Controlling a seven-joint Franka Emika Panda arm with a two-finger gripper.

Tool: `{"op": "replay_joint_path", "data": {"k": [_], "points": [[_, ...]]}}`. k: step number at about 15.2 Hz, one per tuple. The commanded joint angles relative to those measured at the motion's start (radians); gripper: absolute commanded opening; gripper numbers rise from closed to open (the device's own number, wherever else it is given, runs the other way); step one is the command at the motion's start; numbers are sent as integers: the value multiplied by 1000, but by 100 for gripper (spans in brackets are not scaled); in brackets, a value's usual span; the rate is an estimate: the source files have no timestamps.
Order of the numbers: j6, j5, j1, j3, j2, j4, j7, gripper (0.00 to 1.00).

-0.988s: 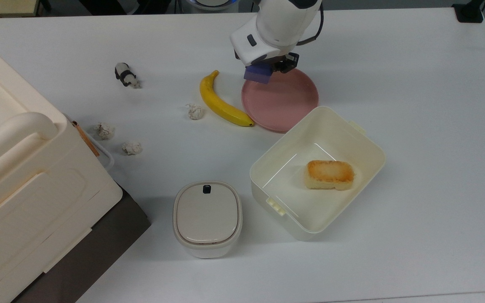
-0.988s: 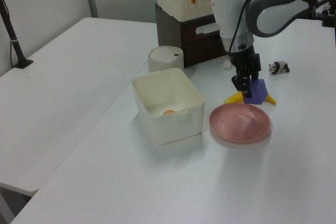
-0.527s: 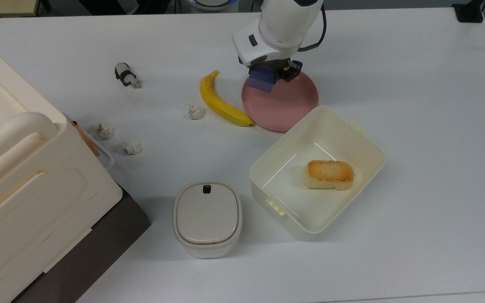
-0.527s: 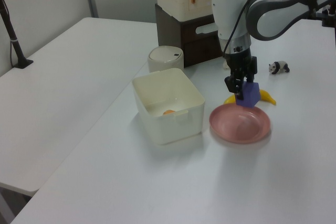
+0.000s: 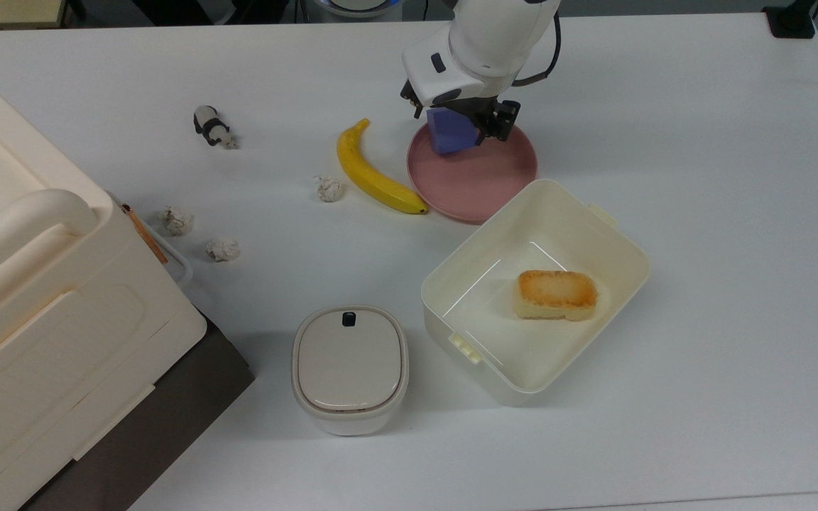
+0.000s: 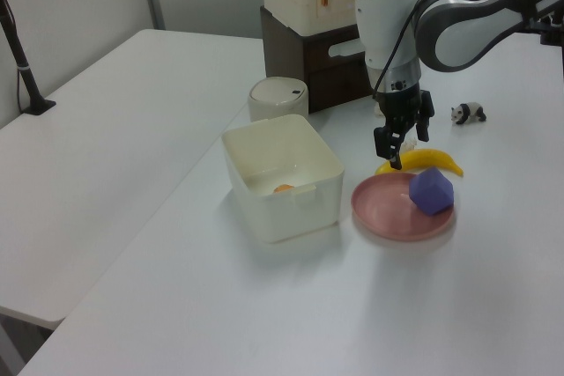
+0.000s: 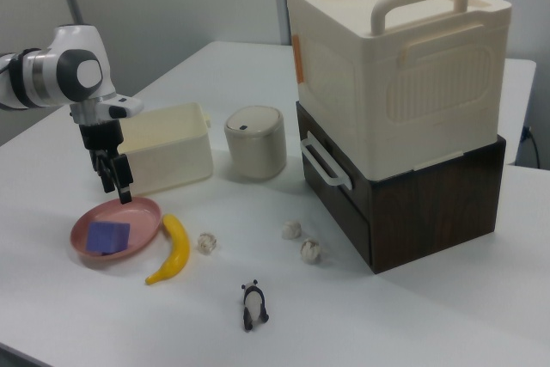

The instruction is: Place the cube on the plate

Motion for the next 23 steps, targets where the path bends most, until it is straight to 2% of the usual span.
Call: {"op": "replay_joint_path", "data": {"k": [1, 4, 8, 12, 16, 20, 23], "points": [[5, -18, -2, -5, -18, 5, 21, 100], [3, -29, -22, -21, -51, 25, -7, 100], [-33, -8, -22, -148, -171, 54, -171, 100], [-150, 83, -33, -293, -190, 198, -388, 100], [-161, 110, -34, -419, -235, 222, -522, 100], [-228, 109, -39, -446, -257, 237, -663, 100], [-239, 121, -54, -446, -274, 237, -685, 100]]}}
